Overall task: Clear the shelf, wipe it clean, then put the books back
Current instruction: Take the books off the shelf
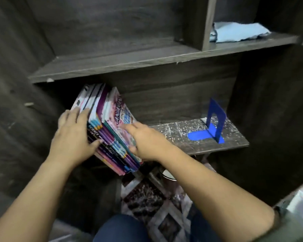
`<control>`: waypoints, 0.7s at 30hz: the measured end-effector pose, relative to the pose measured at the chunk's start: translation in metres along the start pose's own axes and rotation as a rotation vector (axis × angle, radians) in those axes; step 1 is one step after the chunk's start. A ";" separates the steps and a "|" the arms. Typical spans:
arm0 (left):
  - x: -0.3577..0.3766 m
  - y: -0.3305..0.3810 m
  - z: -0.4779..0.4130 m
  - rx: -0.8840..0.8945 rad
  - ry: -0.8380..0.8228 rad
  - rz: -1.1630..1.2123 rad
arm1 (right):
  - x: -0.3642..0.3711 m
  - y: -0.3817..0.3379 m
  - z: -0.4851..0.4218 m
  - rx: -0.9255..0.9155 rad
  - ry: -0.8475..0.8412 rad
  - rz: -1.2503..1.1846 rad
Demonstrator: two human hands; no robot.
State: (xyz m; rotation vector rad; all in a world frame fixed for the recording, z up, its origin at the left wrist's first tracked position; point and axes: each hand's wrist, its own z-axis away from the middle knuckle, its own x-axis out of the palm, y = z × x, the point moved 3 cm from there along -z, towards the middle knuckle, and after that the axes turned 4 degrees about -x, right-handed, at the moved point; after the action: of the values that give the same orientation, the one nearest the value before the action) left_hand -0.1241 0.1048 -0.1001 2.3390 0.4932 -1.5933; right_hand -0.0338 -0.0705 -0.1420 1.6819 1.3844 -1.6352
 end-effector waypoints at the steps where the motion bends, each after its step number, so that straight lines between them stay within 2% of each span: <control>1: 0.002 -0.001 -0.001 0.000 0.007 0.002 | 0.000 -0.004 -0.010 -0.013 0.018 0.016; 8: 0.003 0.002 0.003 -0.032 0.045 0.001 | 0.020 -0.011 -0.059 -0.041 0.059 0.083; 16: 0.001 0.007 0.005 -0.072 0.037 0.016 | 0.024 -0.003 -0.055 0.085 0.225 -0.136; 21: 0.000 0.009 0.005 -0.075 0.040 0.014 | 0.026 -0.001 -0.052 0.075 0.217 -0.166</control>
State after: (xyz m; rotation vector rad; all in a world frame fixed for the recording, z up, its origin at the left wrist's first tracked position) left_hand -0.1242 0.0951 -0.1019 2.3179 0.5352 -1.4979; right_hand -0.0132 -0.0174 -0.1542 1.8786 1.6222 -1.6500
